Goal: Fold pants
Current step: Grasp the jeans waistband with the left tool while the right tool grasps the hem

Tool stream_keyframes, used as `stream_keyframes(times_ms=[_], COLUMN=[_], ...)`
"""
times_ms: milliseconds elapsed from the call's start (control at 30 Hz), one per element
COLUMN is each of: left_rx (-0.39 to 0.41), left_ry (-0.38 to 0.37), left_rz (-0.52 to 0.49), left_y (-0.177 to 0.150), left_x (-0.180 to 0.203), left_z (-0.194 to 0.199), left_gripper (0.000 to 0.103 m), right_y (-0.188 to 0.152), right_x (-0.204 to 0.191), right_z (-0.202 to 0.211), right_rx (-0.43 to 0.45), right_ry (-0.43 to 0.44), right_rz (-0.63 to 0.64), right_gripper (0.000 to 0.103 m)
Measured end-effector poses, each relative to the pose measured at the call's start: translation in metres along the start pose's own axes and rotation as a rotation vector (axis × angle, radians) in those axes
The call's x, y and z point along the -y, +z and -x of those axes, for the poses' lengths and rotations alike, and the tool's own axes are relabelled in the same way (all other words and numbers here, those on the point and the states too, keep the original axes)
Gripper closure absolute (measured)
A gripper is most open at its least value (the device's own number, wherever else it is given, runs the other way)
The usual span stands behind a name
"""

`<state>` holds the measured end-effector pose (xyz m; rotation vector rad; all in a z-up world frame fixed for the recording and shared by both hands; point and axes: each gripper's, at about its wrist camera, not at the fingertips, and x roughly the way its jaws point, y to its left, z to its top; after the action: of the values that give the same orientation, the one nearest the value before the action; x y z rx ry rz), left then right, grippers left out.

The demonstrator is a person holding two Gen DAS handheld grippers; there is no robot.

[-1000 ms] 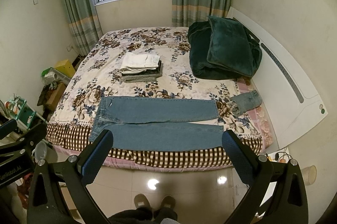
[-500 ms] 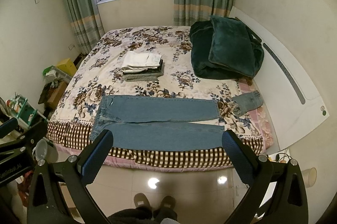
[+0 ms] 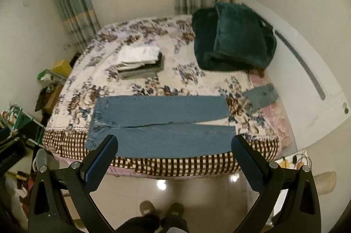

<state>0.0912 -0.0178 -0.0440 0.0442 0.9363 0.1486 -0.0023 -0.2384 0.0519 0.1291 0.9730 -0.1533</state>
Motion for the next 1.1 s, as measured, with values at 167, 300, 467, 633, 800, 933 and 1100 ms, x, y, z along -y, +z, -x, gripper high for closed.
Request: stream_keyframes(times_ms=[167,300,467,633,800,933,1100], left_rx=[-0.044,-0.107,-0.216,-0.386,-0.602,-0.728,-0.848], left_ry=[0.044,0.054,0.082,0.113,0.149,0.171,0.213], left_rz=[-0.008,-0.025,-0.03,0.046,0.205,0.336,0.457], left_y=[0.021,0.048,0.084,0.11,0.117,0.112,0.098], left_x=[0.013,0.029,0.043,0.043,0.037,0.033,0.028], left_z=[-0.066,-0.133,-0.243,-0.376,-0.533,-0.631,-0.73], left_gripper=[0.0,0.0,0.0,0.0,0.0,0.0,0.0], right_y=[0.029,0.057,0.108,0.149,0.166,0.161,0.14], right_x=[0.025,0.038,0.053,0.07,0.095,0.109,0.129], right_z=[-0.086,-0.157,-0.271,-0.405,-0.569,-0.672,-0.78], right_rx=[-0.071,-0.115,-0.167,-0.253,-0.368,-0.437,-0.552], right_ry=[-0.022,-0.058,-0.139,-0.197,-0.254,-0.313,-0.355], right_rz=[-0.064,-0.112,-0.198,-0.33,-0.512,-0.582,-0.66], right_gripper=[0.0,0.0,0.0,0.0,0.0,0.0,0.0])
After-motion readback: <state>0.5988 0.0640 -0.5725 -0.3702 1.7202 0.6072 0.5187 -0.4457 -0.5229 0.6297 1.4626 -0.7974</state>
